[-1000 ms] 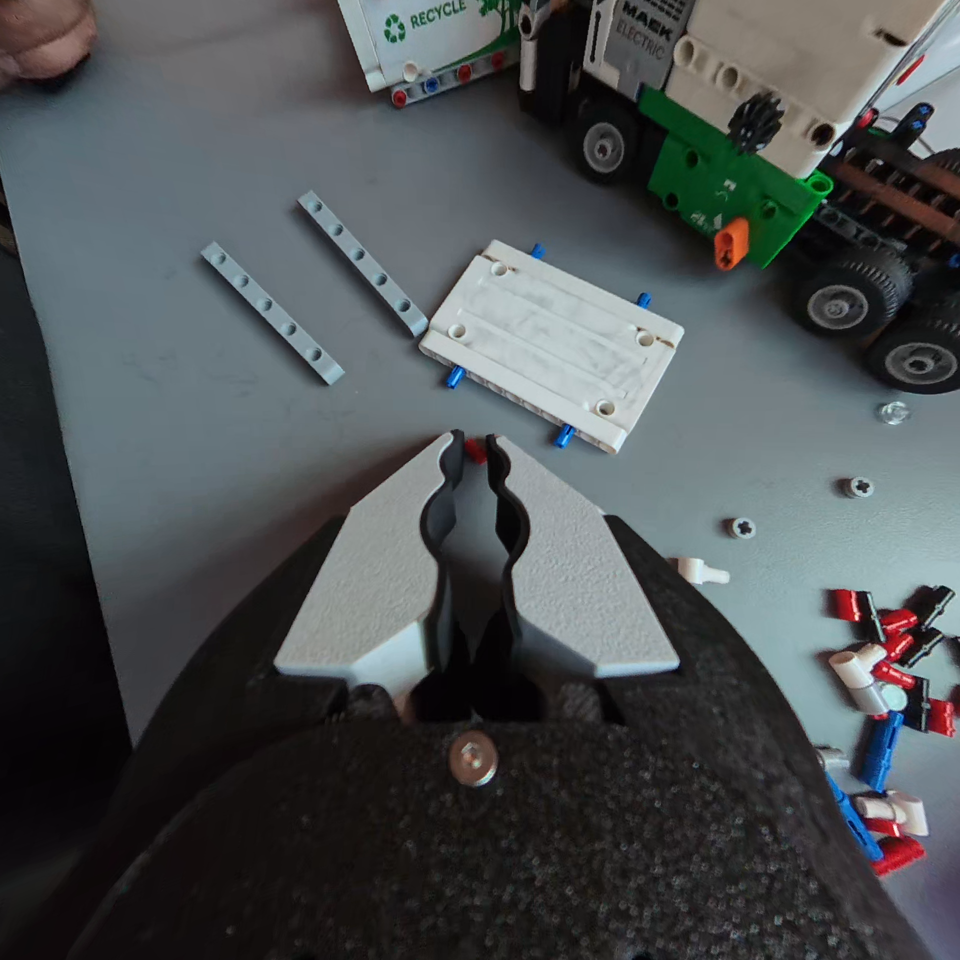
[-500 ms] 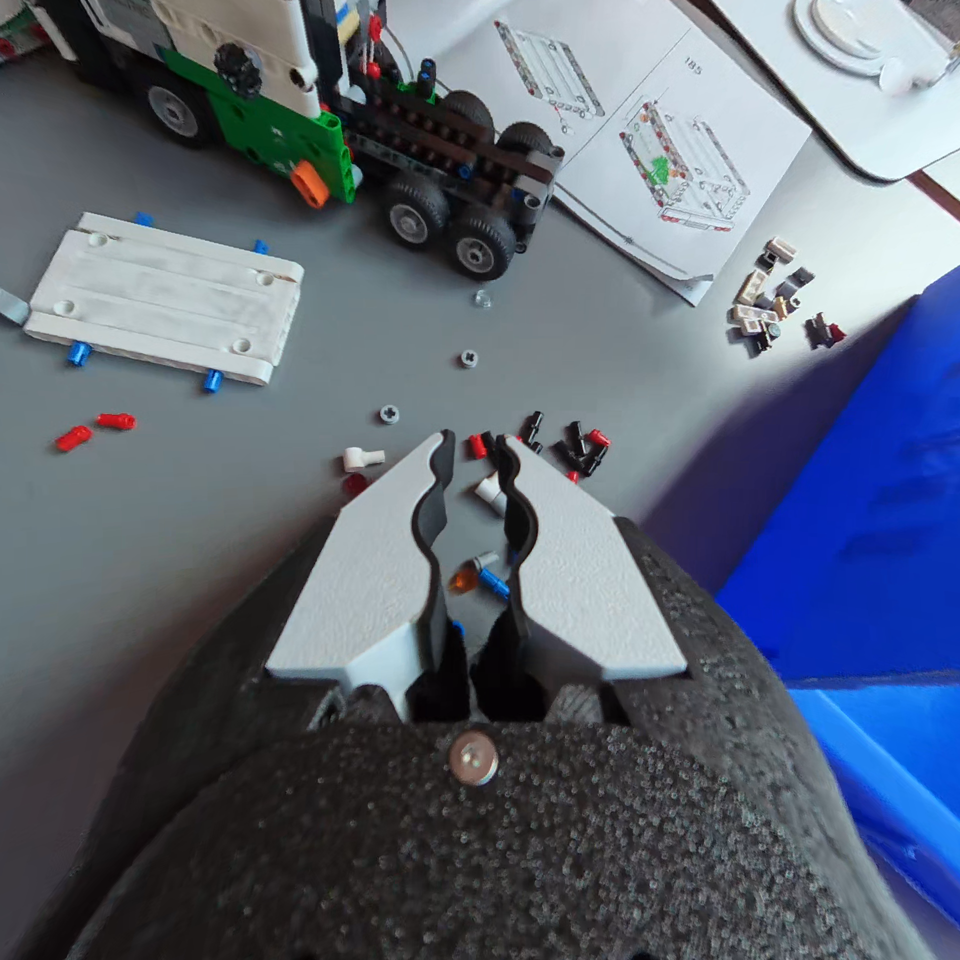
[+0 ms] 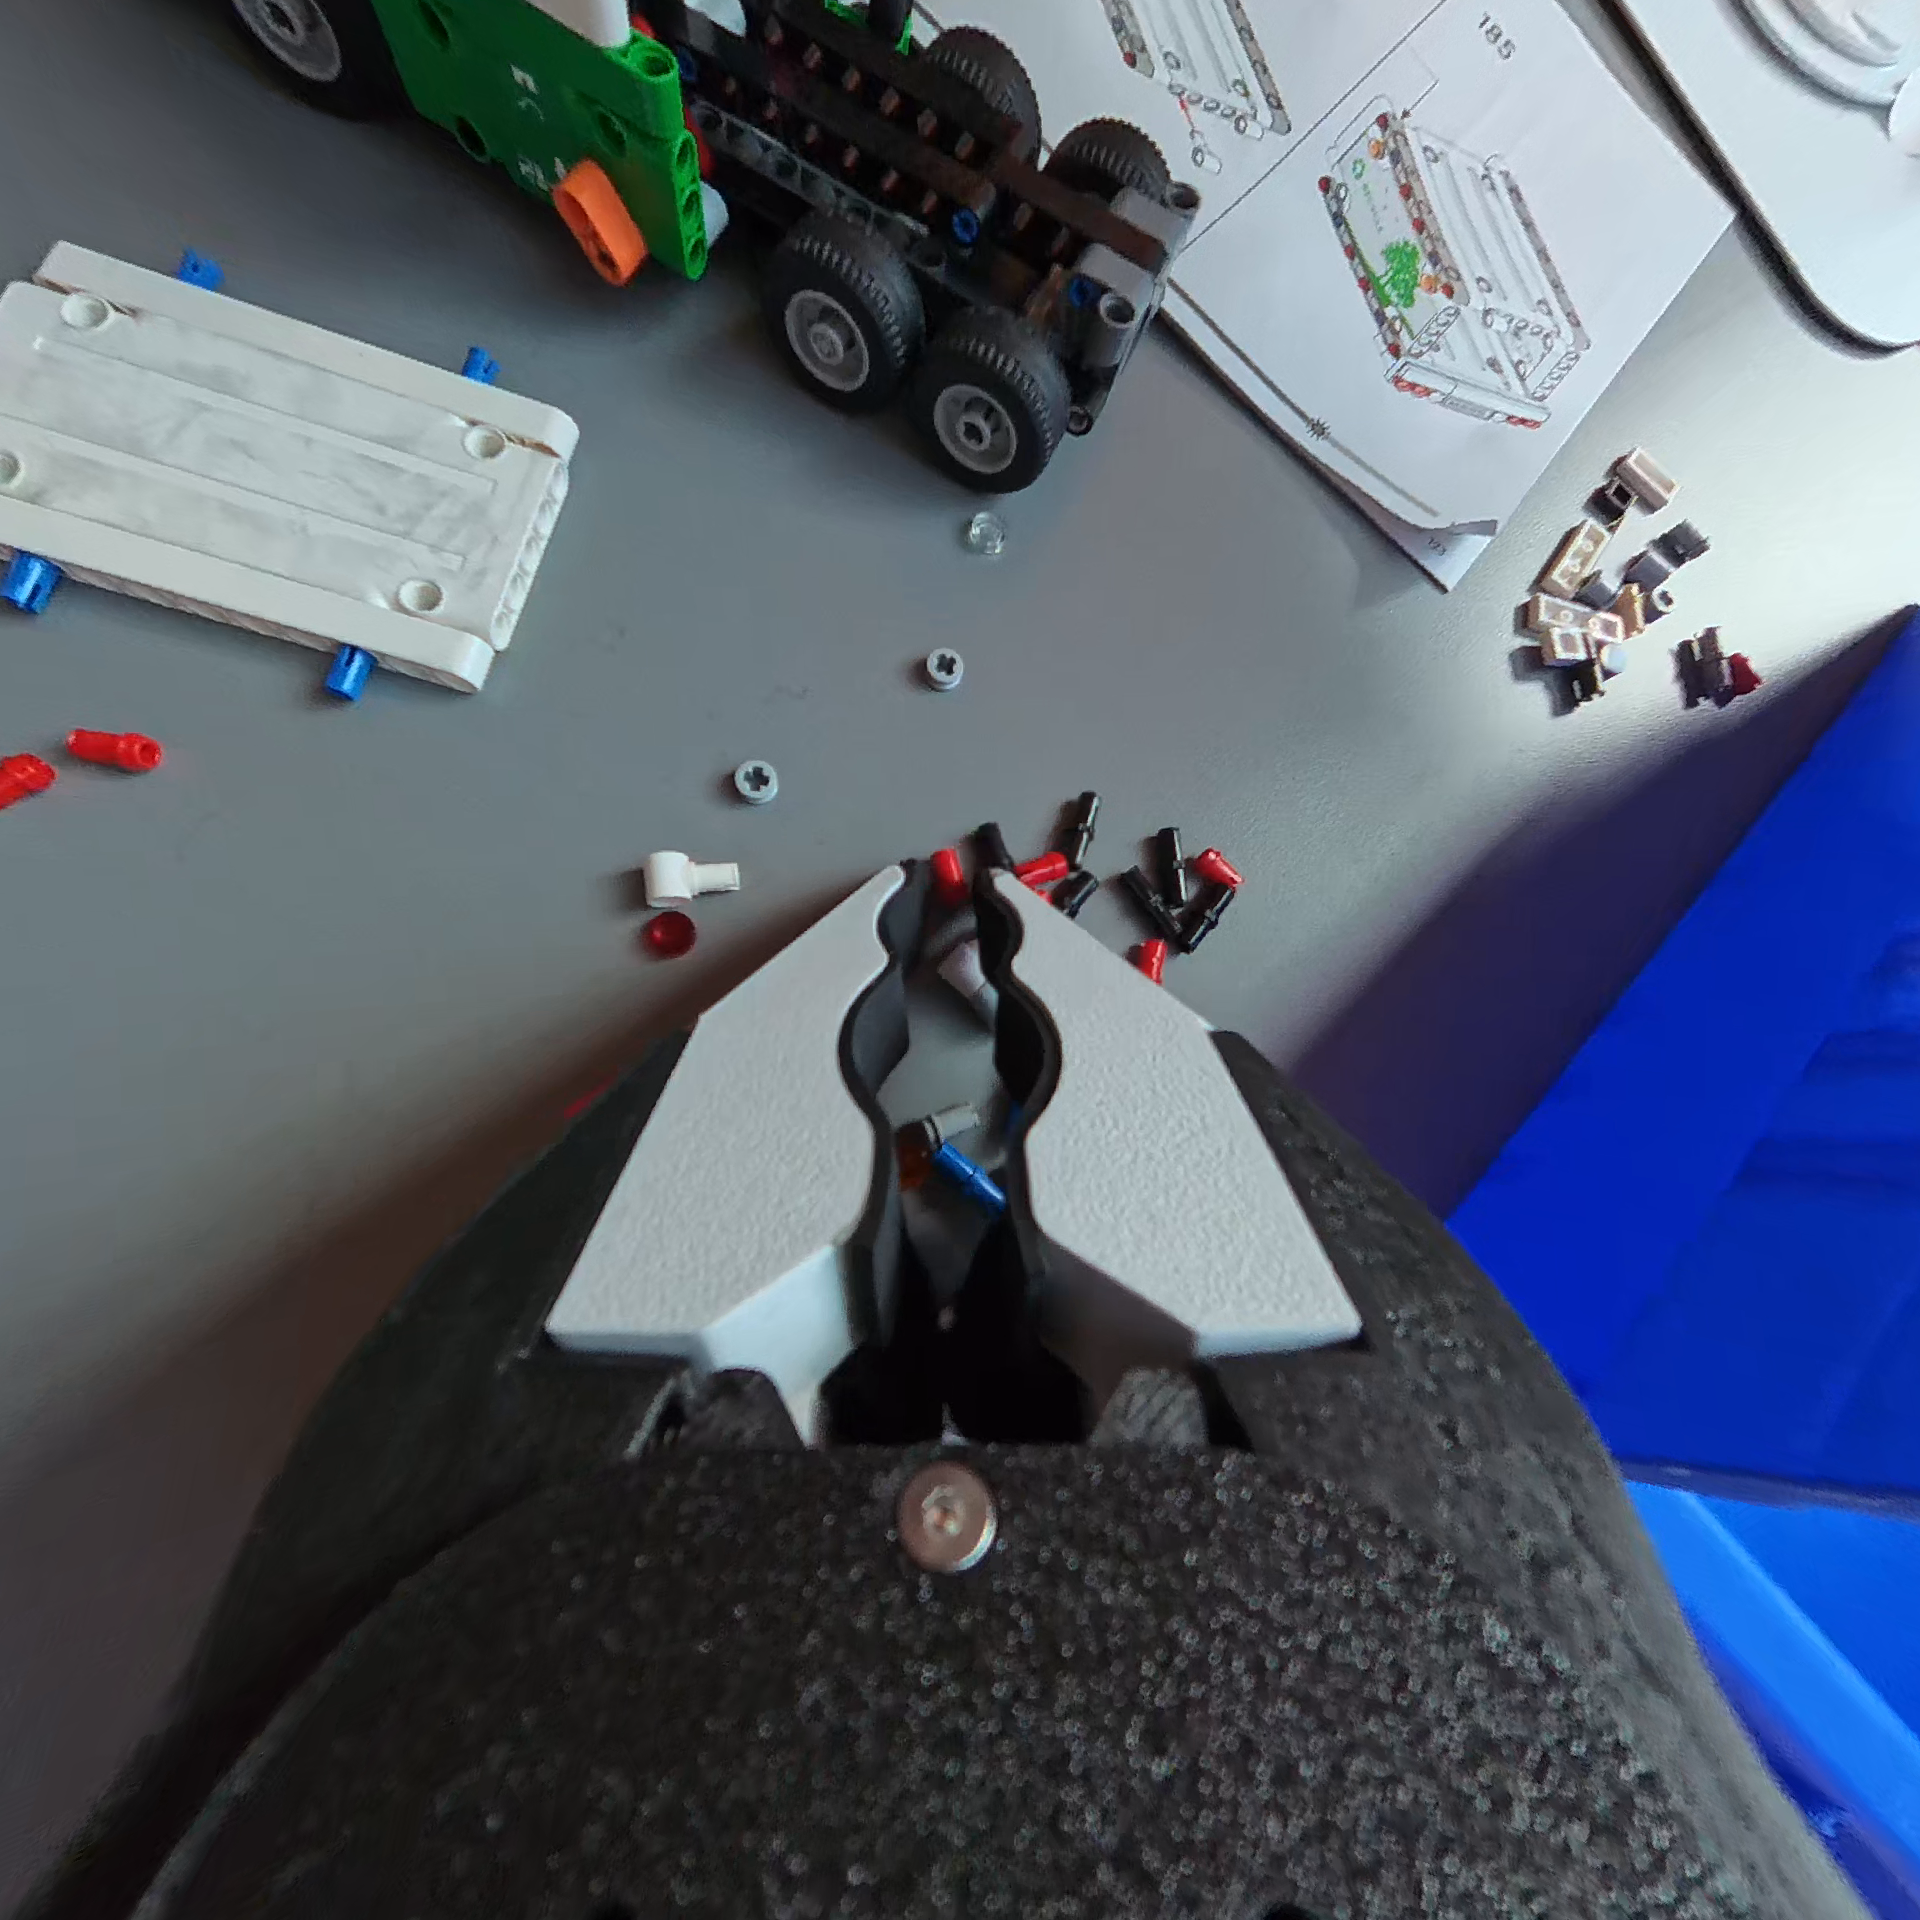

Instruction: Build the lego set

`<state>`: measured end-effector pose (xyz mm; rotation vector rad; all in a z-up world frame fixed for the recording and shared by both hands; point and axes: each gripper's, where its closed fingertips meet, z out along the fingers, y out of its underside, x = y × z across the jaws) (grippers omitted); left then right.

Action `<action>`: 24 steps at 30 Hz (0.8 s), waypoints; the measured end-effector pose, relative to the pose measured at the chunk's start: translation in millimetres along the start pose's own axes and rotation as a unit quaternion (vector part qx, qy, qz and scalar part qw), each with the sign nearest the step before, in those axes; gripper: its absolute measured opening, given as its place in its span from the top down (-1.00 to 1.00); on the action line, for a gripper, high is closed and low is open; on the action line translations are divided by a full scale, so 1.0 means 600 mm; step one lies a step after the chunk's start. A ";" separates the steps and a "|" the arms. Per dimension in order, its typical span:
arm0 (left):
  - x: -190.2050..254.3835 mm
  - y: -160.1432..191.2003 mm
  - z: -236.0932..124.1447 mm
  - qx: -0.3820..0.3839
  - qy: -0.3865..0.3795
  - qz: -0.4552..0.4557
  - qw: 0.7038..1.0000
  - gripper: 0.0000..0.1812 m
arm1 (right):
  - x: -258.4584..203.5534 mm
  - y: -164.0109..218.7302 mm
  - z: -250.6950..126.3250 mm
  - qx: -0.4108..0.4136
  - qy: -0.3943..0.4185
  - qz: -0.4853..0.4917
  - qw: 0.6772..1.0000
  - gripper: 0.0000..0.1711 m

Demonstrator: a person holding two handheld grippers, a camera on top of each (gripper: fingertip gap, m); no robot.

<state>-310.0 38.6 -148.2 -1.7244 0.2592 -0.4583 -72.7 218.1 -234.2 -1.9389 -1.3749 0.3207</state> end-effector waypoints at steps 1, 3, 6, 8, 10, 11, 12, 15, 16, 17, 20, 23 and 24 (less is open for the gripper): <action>0.000 0.000 0.000 0.001 0.000 0.000 1.000 0.84 | -0.002 -0.002 -0.001 0.002 0.002 -0.006 1.000 0.88; 0.000 -0.001 -0.001 0.002 -0.001 0.001 1.000 0.85 | -0.009 -0.001 -0.001 -0.002 -0.007 -0.004 1.000 0.89; 0.001 0.000 0.000 0.000 0.000 0.002 1.000 0.84 | -0.010 -0.003 0.002 0.003 -0.015 0.005 1.000 0.92; 0.001 -0.001 -0.001 0.002 0.000 0.003 1.000 0.84 | -0.011 -0.005 0.004 0.006 -0.020 0.010 1.000 0.93; 0.001 -0.001 -0.001 0.002 0.000 0.003 1.000 0.84 | -0.012 -0.007 0.006 0.006 -0.023 0.010 1.000 0.95; 0.001 -0.001 -0.001 0.002 0.000 0.003 1.000 0.84 | -0.014 -0.008 0.007 0.006 -0.027 0.011 1.000 0.95; 0.001 -0.001 -0.001 0.002 0.000 0.003 1.000 0.84 | -0.014 -0.009 0.007 0.005 -0.028 0.013 0.999 0.95; 0.001 -0.001 -0.002 0.004 -0.001 0.004 1.000 0.84 | -0.025 -0.027 -0.006 0.026 -0.046 0.020 0.998 0.95; 0.001 -0.002 -0.002 0.004 -0.001 0.004 1.000 0.84 | -0.044 -0.045 -0.019 0.049 -0.074 0.019 0.996 0.95; 0.001 -0.002 -0.002 0.004 -0.002 0.004 1.000 0.84 | -0.075 -0.062 -0.036 0.071 -0.122 0.012 0.990 0.96; 0.001 0.000 -0.001 0.001 0.000 0.003 1.000 0.84 | -0.185 -0.071 -0.069 0.068 -0.266 -0.017 0.961 0.96; 0.003 0.000 -0.001 0.001 0.003 0.005 1.000 0.84 | -0.220 -0.045 -0.051 0.024 -0.265 -0.064 0.962 0.95; 0.004 0.000 -0.001 0.001 0.004 0.005 1.000 0.84 | -0.224 -0.041 -0.045 0.017 -0.260 -0.073 0.963 0.95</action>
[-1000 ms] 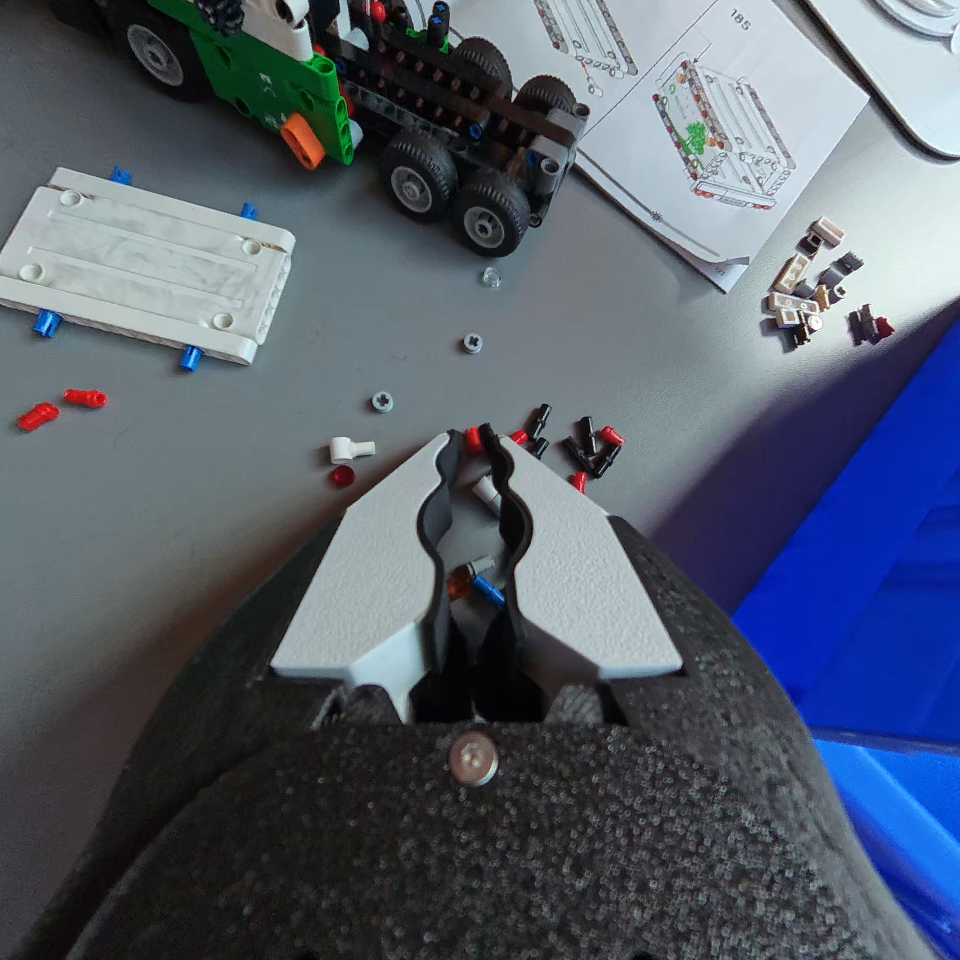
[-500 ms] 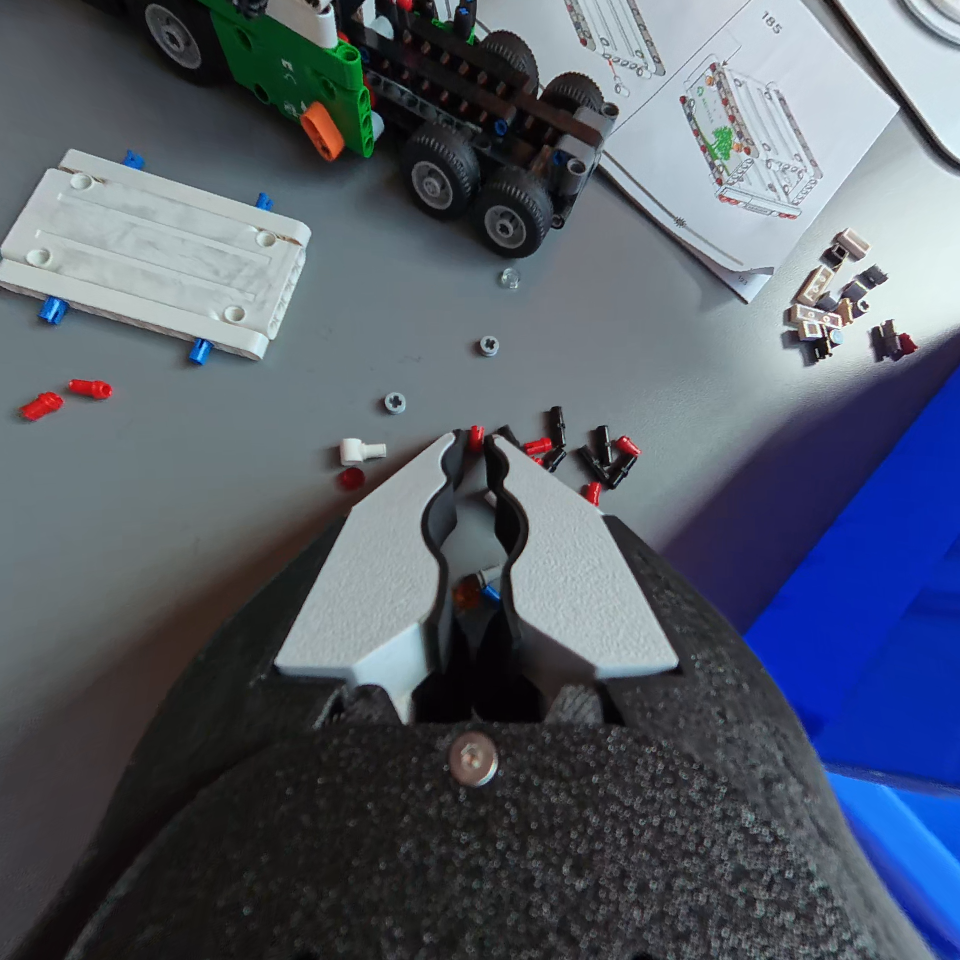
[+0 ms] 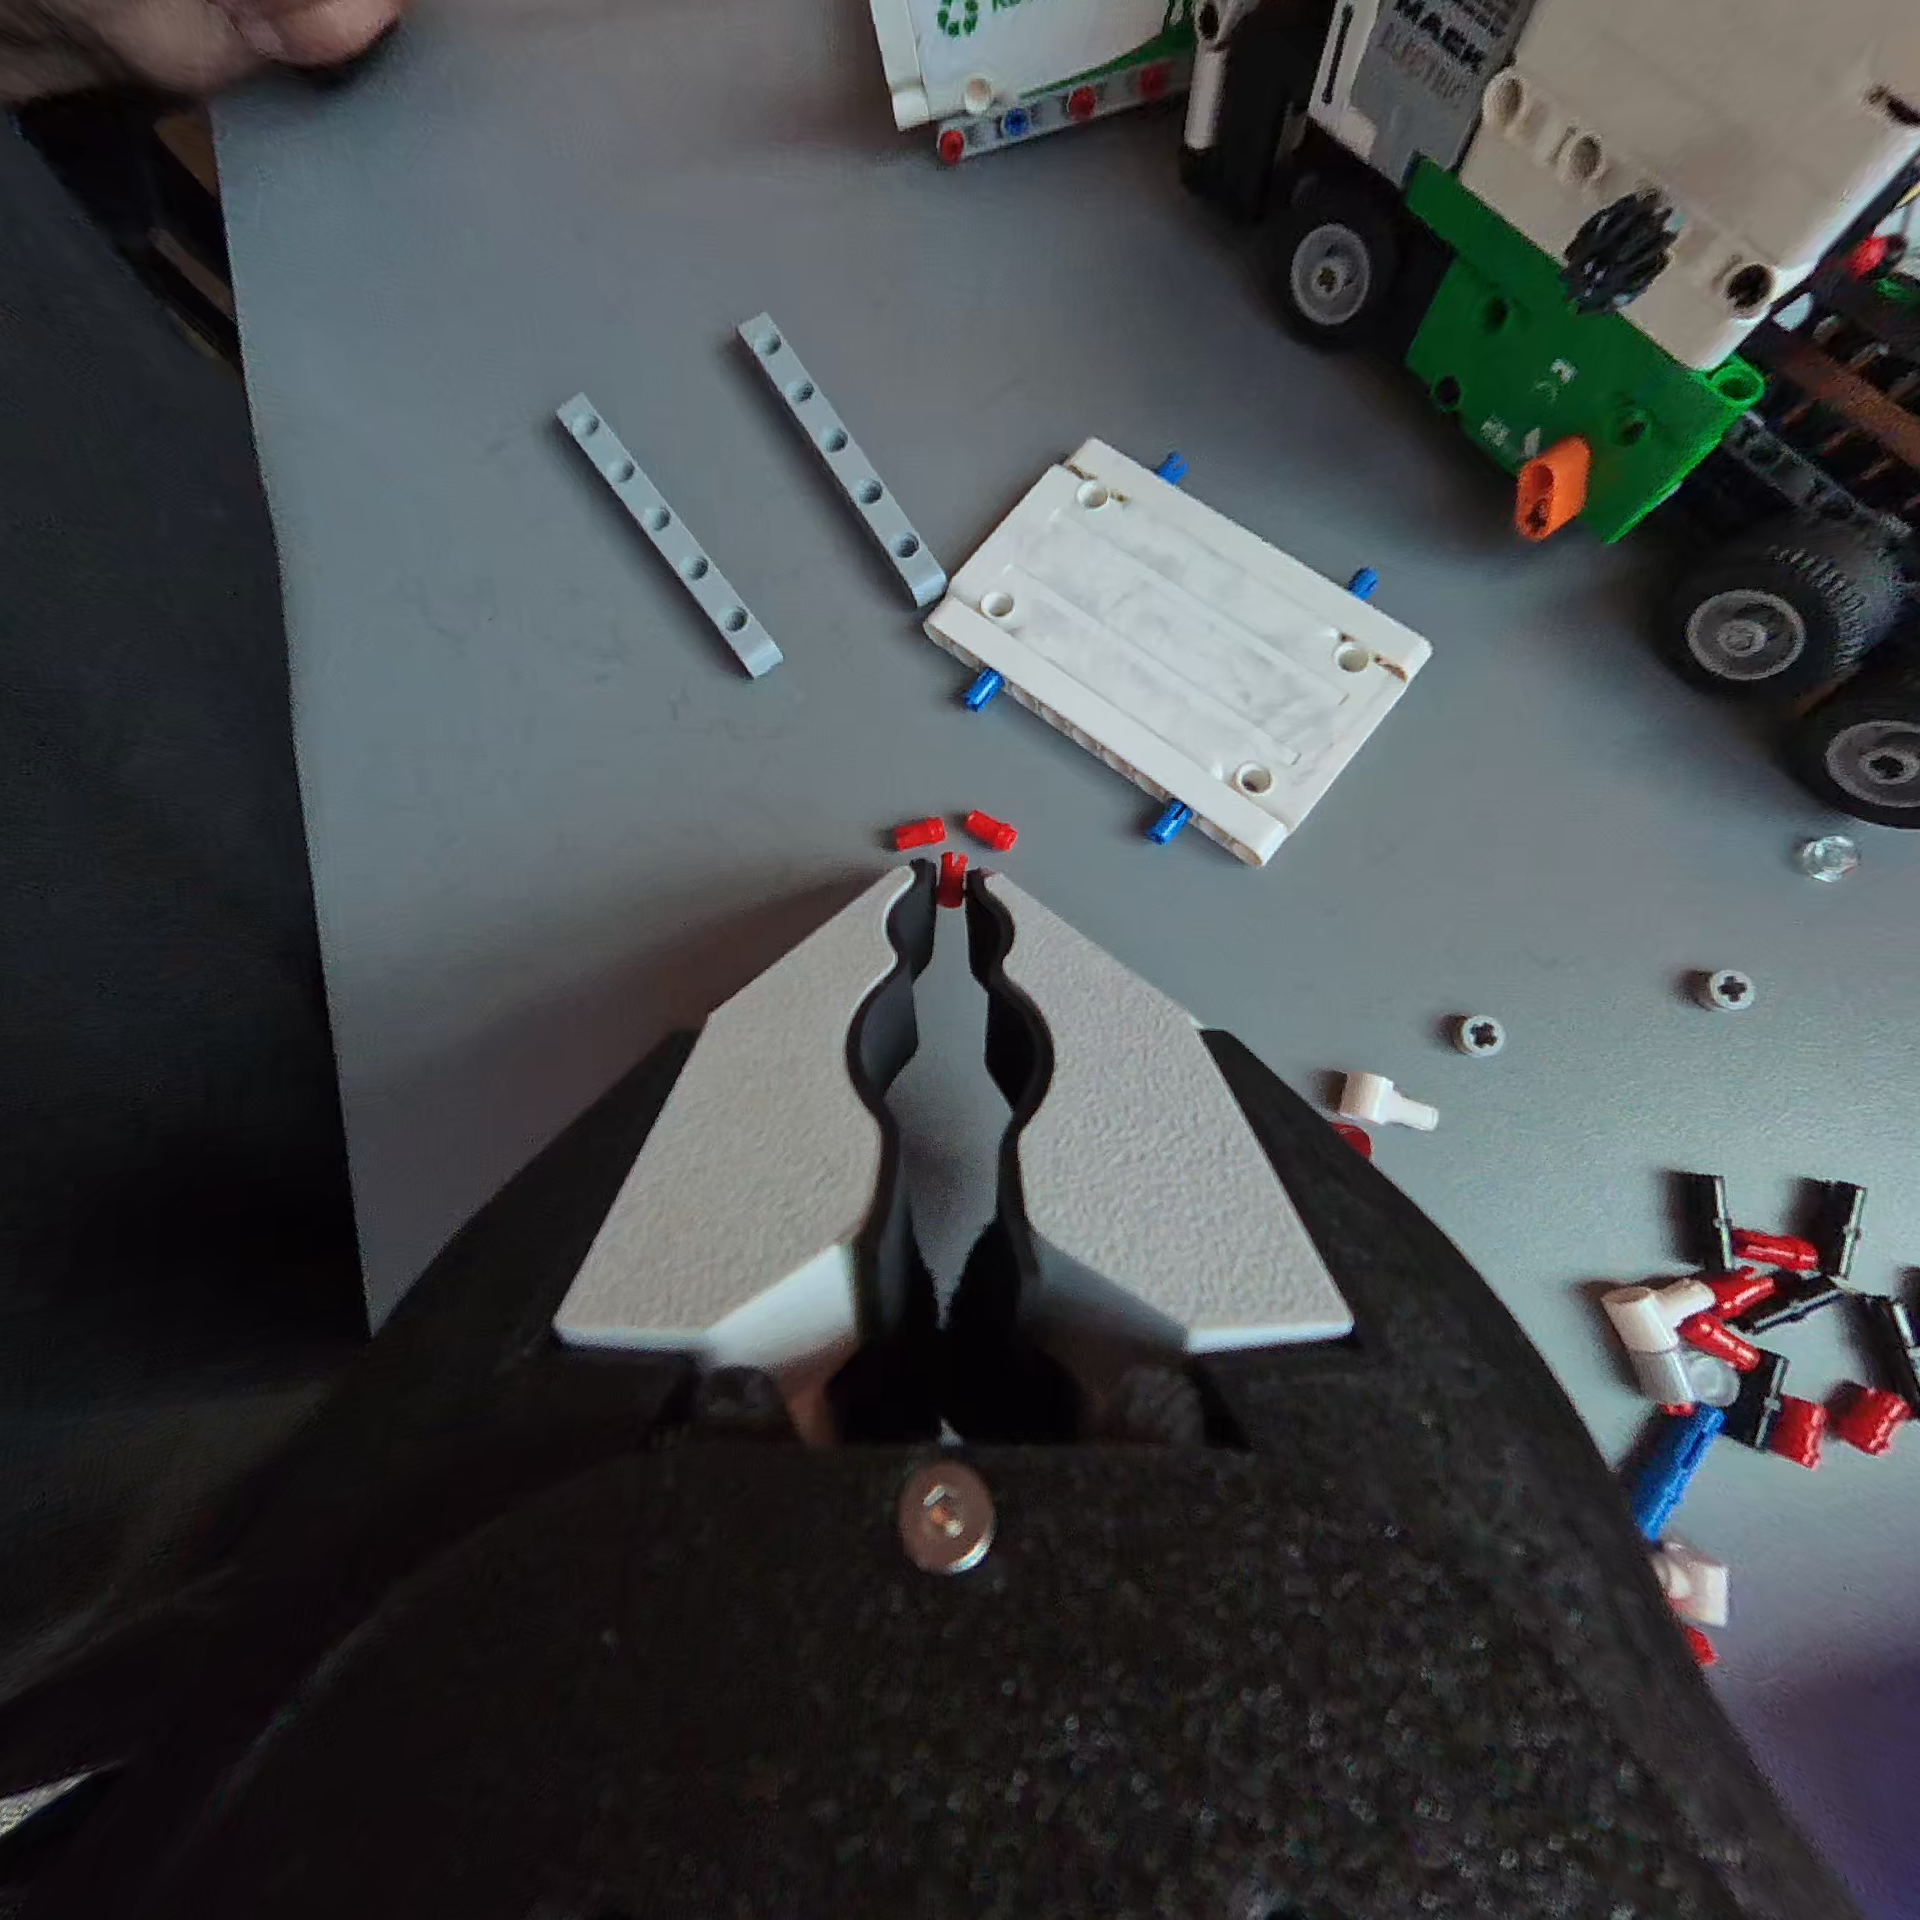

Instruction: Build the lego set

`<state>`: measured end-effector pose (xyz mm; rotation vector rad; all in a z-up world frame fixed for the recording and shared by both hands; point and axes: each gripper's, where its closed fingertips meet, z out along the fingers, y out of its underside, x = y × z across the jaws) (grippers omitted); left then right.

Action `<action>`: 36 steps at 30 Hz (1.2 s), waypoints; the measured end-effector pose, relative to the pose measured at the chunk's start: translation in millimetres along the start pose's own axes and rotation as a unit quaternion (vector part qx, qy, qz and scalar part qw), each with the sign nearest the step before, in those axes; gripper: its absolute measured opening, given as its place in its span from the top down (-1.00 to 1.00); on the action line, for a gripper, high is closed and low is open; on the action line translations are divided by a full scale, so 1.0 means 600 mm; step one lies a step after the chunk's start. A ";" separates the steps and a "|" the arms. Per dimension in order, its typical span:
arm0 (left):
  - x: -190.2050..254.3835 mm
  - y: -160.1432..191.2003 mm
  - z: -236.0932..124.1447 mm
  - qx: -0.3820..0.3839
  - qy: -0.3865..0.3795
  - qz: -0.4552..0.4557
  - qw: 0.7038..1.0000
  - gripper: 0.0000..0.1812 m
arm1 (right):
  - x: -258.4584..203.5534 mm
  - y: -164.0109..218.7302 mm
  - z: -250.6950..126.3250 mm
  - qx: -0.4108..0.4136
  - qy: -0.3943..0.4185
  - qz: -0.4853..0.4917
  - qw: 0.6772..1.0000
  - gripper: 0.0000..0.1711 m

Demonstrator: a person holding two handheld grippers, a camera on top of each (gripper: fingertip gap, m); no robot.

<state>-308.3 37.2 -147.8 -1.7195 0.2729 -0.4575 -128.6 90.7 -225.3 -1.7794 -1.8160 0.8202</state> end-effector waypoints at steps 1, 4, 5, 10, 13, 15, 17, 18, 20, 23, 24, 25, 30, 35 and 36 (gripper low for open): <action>0.000 0.000 0.000 -0.001 0.001 0.000 1.000 0.84 | 0.000 0.002 0.006 -0.007 0.002 -0.004 1.000 0.95; 0.001 0.000 0.000 0.000 0.002 0.001 1.000 0.84 | 0.003 0.010 0.015 -0.025 0.006 -0.008 1.000 0.95; 0.001 -0.001 -0.001 0.002 0.001 0.002 1.000 0.84 | 0.004 0.010 0.014 -0.025 0.008 -0.007 1.000 0.95; 0.001 0.000 0.000 0.001 -0.001 0.003 1.000 0.84 | 0.013 0.003 -0.001 -0.007 0.018 -0.004 1.000 0.85; 0.001 0.000 0.000 0.000 0.000 0.001 1.000 0.84 | 0.075 -0.007 -0.043 0.037 0.097 0.017 0.994 0.83; 0.001 0.001 0.001 -0.002 0.001 -0.001 1.000 0.84 | 0.153 0.013 -0.079 0.039 0.196 0.061 0.978 0.83; 0.001 0.001 0.001 -0.003 0.003 -0.002 1.000 0.84 | 0.211 0.048 -0.099 0.014 0.257 0.106 0.960 0.82; 0.001 0.001 0.001 -0.003 0.003 -0.002 1.000 0.84 | 0.229 0.061 -0.103 0.004 0.275 0.122 0.954 0.82; 0.000 0.000 0.000 -0.001 0.002 -0.002 1.000 0.84 | 0.240 0.069 -0.096 0.006 0.268 0.137 0.953 0.83; -0.001 -0.001 0.000 0.001 -0.001 -0.003 1.000 0.85 | 0.243 0.073 -0.087 -0.002 0.257 0.137 0.956 0.86; -0.002 -0.001 0.000 0.001 -0.002 -0.004 1.000 0.84 | 0.243 0.075 -0.085 -0.007 0.255 0.135 0.957 0.87; -0.002 -0.001 0.000 0.001 -0.002 -0.004 1.000 0.84 | 0.241 0.074 -0.083 -0.006 0.249 0.133 0.959 0.87; -0.003 0.001 0.001 -0.002 -0.001 -0.006 1.000 0.84 | 0.236 0.077 -0.078 -0.019 0.236 0.128 0.963 0.88; -0.003 0.000 0.001 -0.002 0.000 -0.008 1.000 0.84 | 0.232 0.075 -0.074 -0.027 0.234 0.111 0.965 0.96; -0.003 0.000 0.000 -0.001 0.000 -0.008 1.000 0.85 | 0.232 0.074 -0.074 -0.030 0.238 0.106 0.965 0.96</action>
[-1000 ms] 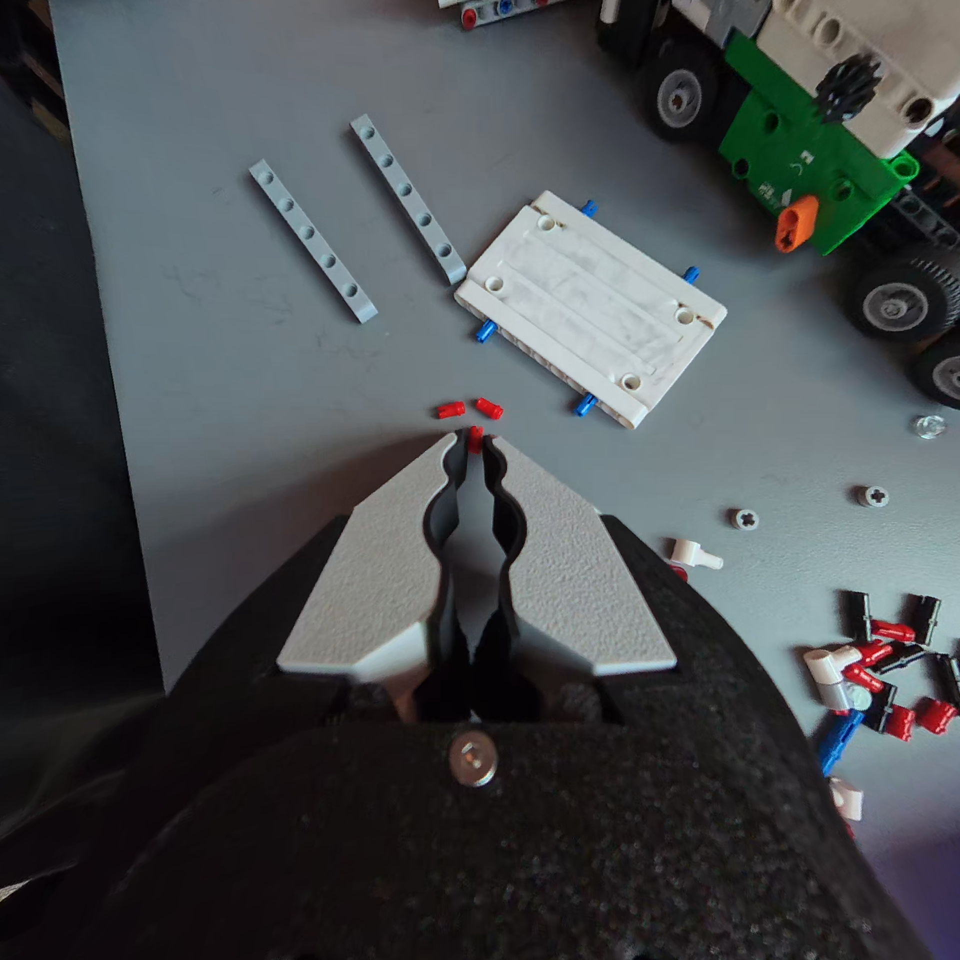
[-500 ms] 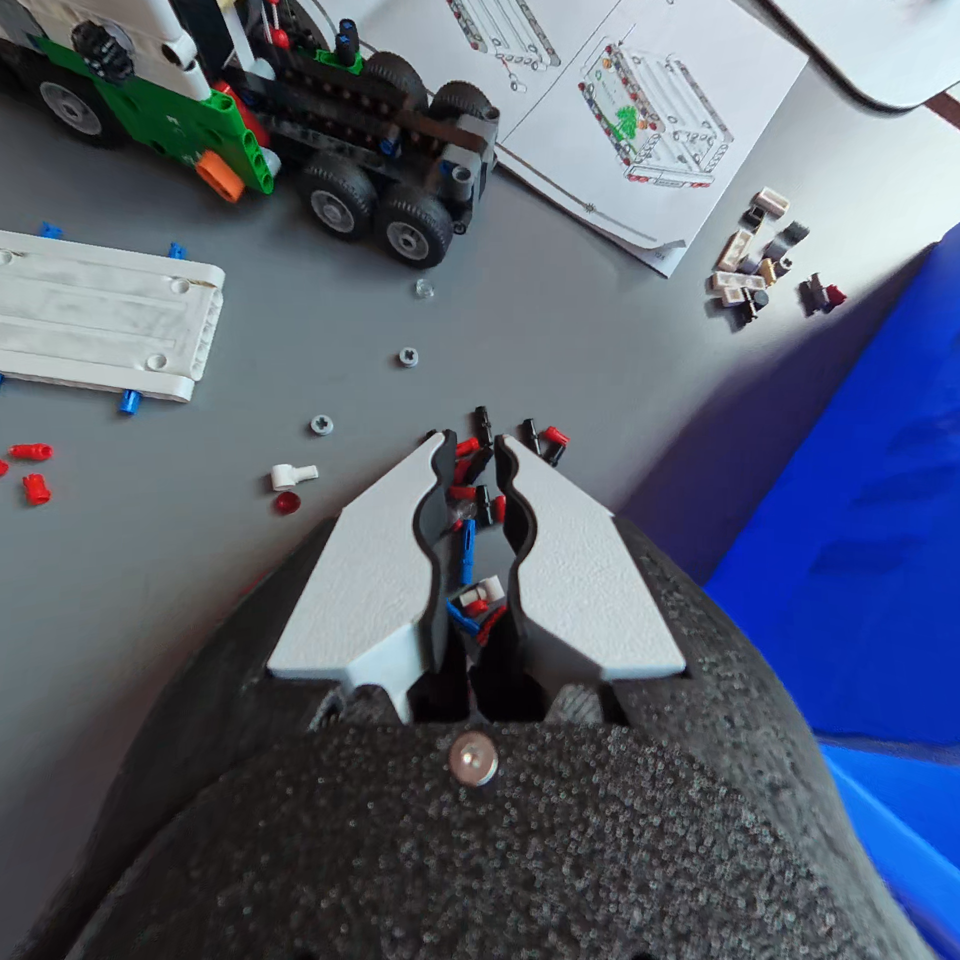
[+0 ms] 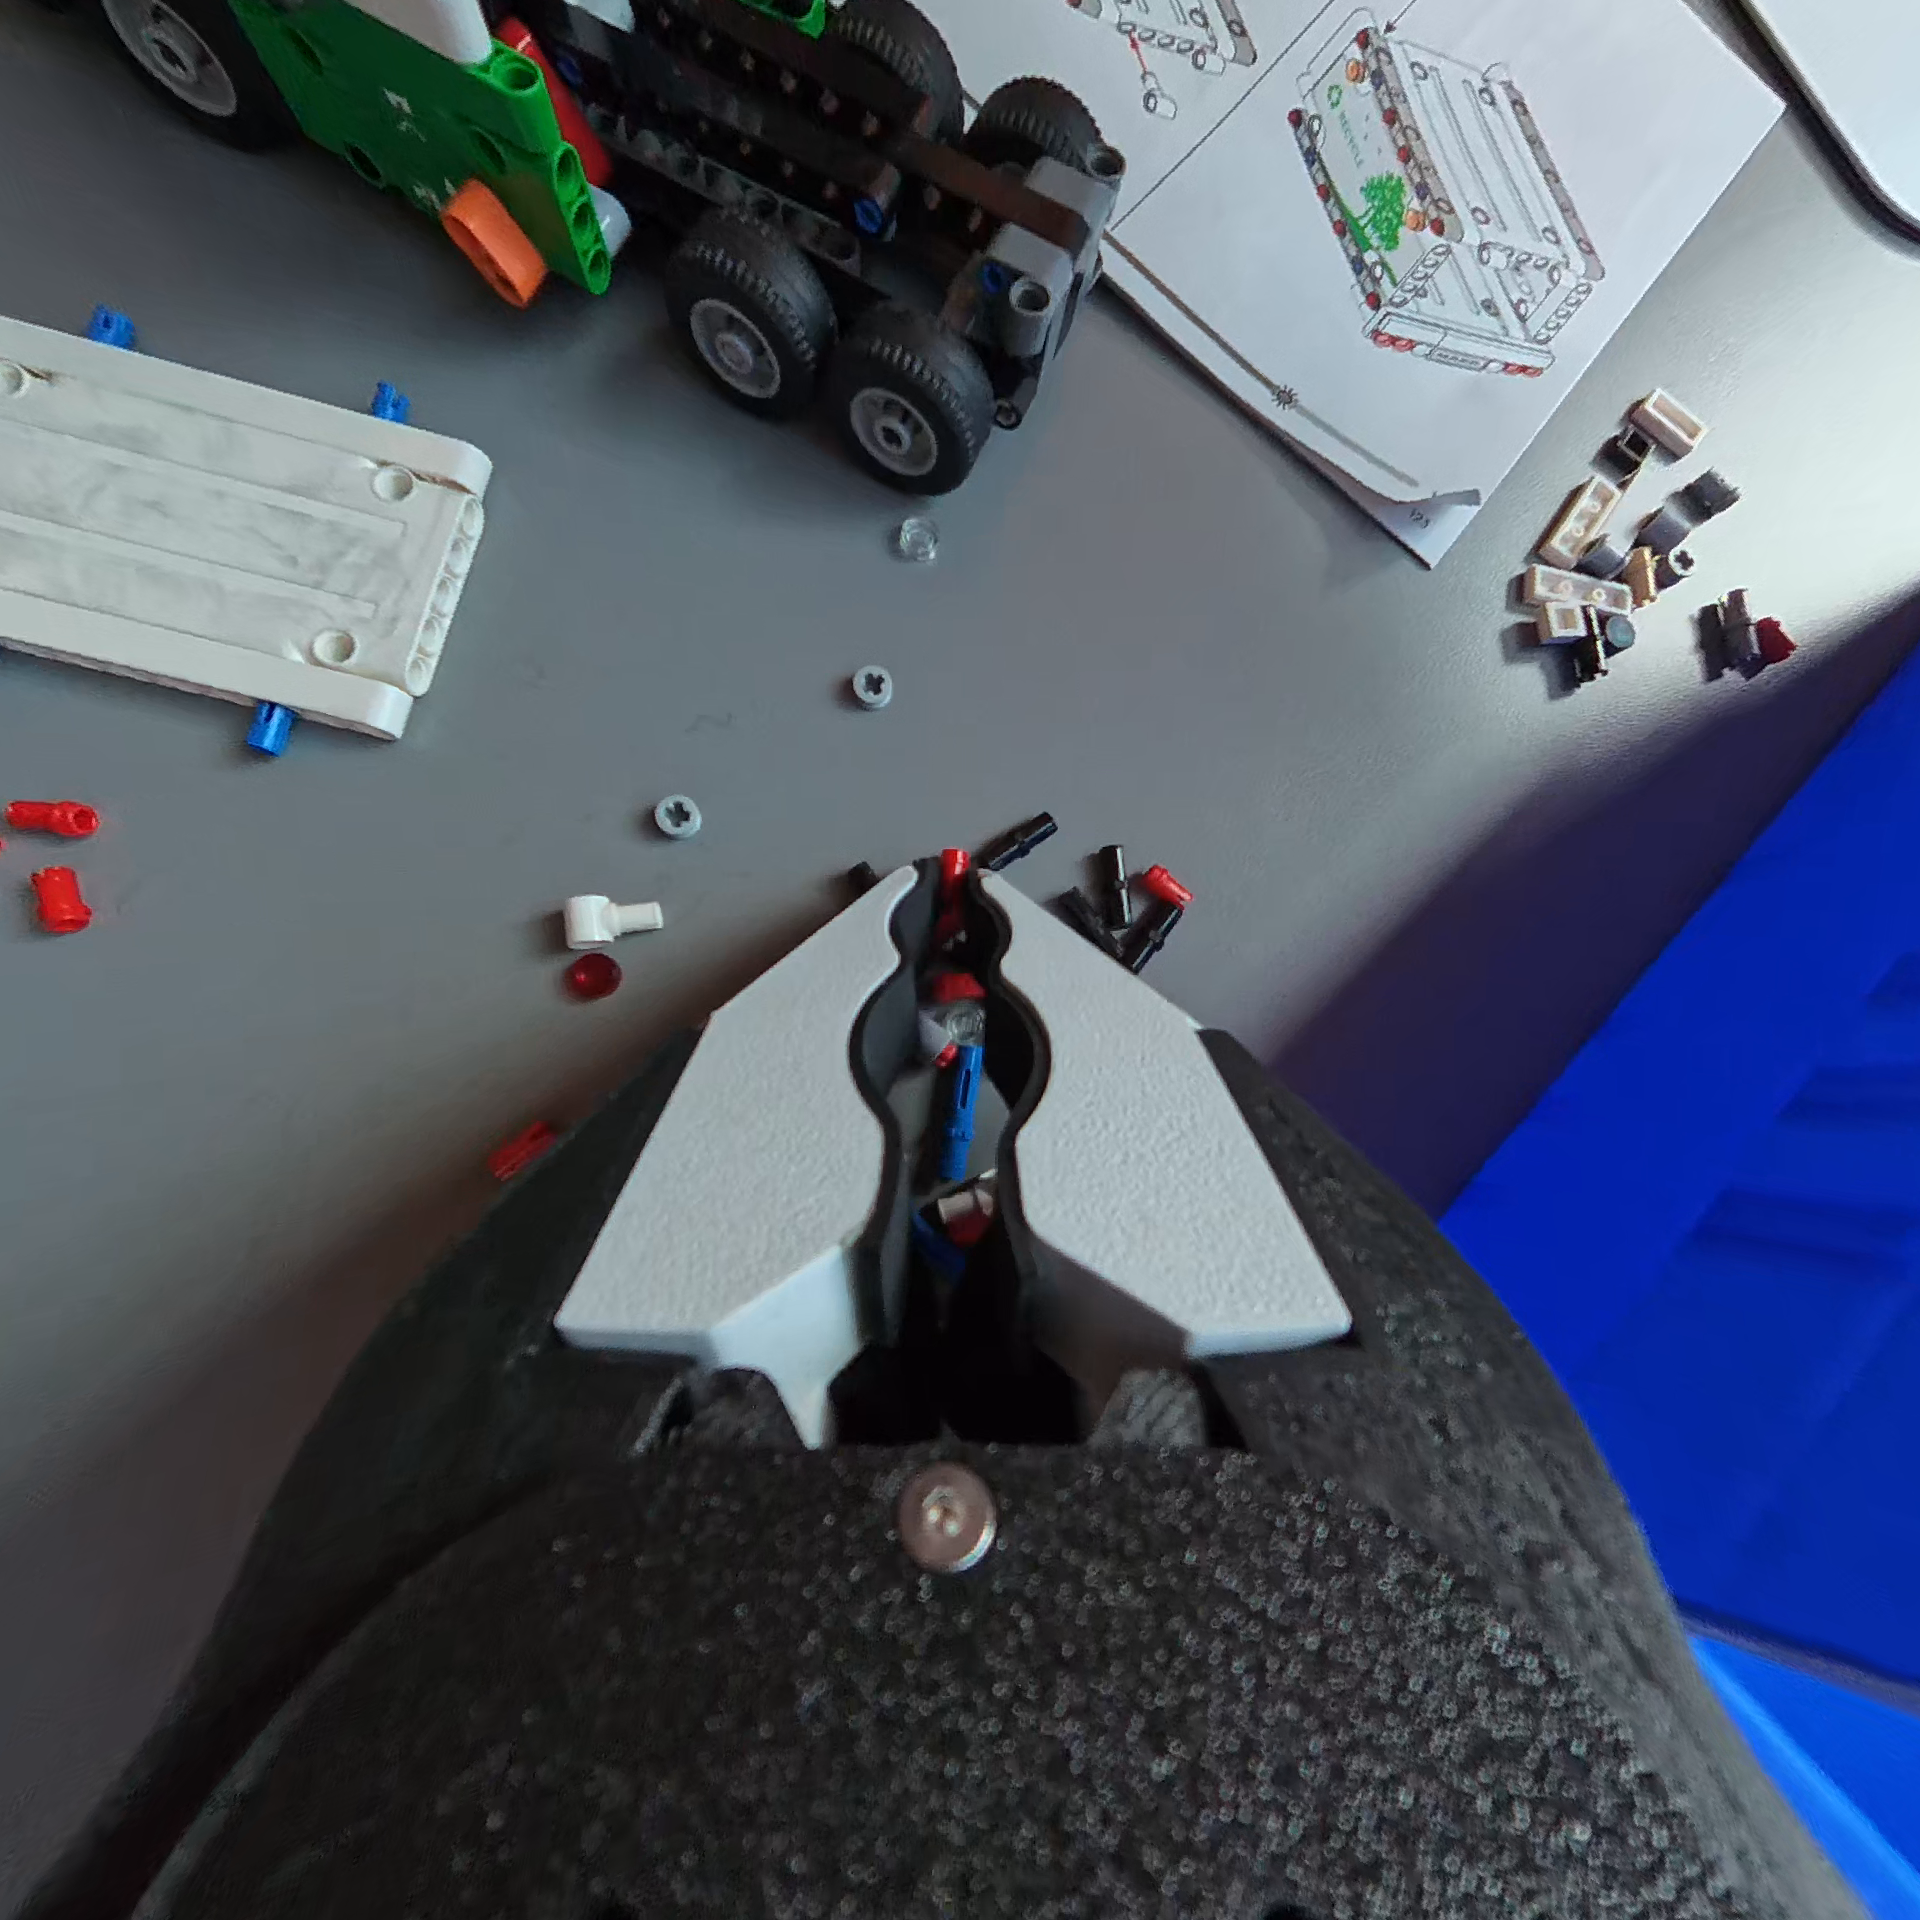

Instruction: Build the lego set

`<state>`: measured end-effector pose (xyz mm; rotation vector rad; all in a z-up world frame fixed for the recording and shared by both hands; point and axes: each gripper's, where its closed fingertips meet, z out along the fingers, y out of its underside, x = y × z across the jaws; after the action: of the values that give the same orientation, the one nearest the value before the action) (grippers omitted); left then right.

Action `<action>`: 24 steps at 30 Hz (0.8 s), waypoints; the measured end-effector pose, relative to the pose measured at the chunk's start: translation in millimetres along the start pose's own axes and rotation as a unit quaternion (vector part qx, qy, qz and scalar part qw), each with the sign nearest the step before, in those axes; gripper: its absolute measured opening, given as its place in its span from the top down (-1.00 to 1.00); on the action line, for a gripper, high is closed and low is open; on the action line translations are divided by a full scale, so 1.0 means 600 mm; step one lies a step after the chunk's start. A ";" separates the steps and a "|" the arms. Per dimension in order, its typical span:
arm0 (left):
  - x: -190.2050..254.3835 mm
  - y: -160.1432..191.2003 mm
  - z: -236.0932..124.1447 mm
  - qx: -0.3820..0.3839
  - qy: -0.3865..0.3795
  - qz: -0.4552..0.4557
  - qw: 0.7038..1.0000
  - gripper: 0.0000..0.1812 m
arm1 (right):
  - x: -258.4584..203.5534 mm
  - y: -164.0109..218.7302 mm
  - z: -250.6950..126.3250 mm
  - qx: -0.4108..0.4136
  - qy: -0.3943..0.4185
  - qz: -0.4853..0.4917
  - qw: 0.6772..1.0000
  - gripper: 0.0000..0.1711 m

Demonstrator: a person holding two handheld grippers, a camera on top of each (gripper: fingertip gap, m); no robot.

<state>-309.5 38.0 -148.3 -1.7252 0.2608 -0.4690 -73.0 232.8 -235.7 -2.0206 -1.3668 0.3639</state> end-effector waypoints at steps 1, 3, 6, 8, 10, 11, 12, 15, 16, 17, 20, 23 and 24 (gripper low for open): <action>0.000 0.000 0.000 0.001 0.000 0.000 1.000 0.84 | -0.001 0.000 0.000 -0.002 0.001 -0.004 1.000 0.96; 0.000 -0.001 0.000 0.001 -0.001 0.001 1.000 0.84 | -0.008 -0.011 -0.009 0.009 0.000 -0.011 1.000 0.97; 0.000 -0.001 0.000 0.002 -0.001 0.002 1.000 0.84 | -0.092 -0.055 -0.043 0.067 -0.108 -0.037 0.991 0.97; 0.001 0.000 0.000 0.001 -0.001 0.003 1.000 0.84 | -0.179 -0.056 -0.067 0.064 -0.221 -0.066 0.971 0.97; 0.001 0.000 0.000 0.001 -0.001 0.004 1.000 0.84 | -0.227 -0.041 -0.072 0.041 -0.262 -0.097 0.959 0.97; 0.001 -0.001 0.000 0.002 0.000 0.004 1.000 0.84 | -0.239 -0.033 -0.070 0.031 -0.265 -0.109 0.958 0.97; 0.002 -0.001 0.000 0.002 0.000 0.004 1.000 0.84 | -0.248 -0.029 -0.067 0.023 -0.265 -0.117 0.957 0.97; 0.003 -0.001 0.000 0.002 0.001 0.005 1.000 0.84 | -0.265 -0.018 -0.059 0.001 -0.269 -0.134 0.954 0.97; 0.003 -0.001 -0.001 0.002 0.001 0.007 1.000 0.84 | -0.266 -0.011 -0.054 -0.010 -0.262 -0.141 0.955 0.96; 0.003 -0.001 -0.001 0.003 0.001 0.007 1.000 0.85 | -0.268 -0.006 -0.051 -0.020 -0.260 -0.147 0.954 0.96; 0.003 -0.001 -0.001 0.003 0.001 0.008 1.000 0.84 | -0.269 -0.002 -0.045 -0.026 -0.251 -0.158 0.955 0.97; 0.004 -0.001 -0.001 0.004 0.001 0.009 1.000 0.85 | -0.267 -0.002 -0.043 -0.029 -0.244 -0.162 0.956 0.96; 0.004 -0.001 -0.001 0.004 0.001 0.009 1.000 0.85 | -0.264 -0.002 -0.043 -0.030 -0.239 -0.163 0.957 0.96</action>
<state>-308.0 36.7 -147.1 -1.7141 0.2749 -0.4590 -125.1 80.8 -236.8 -1.7710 -1.9931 0.6965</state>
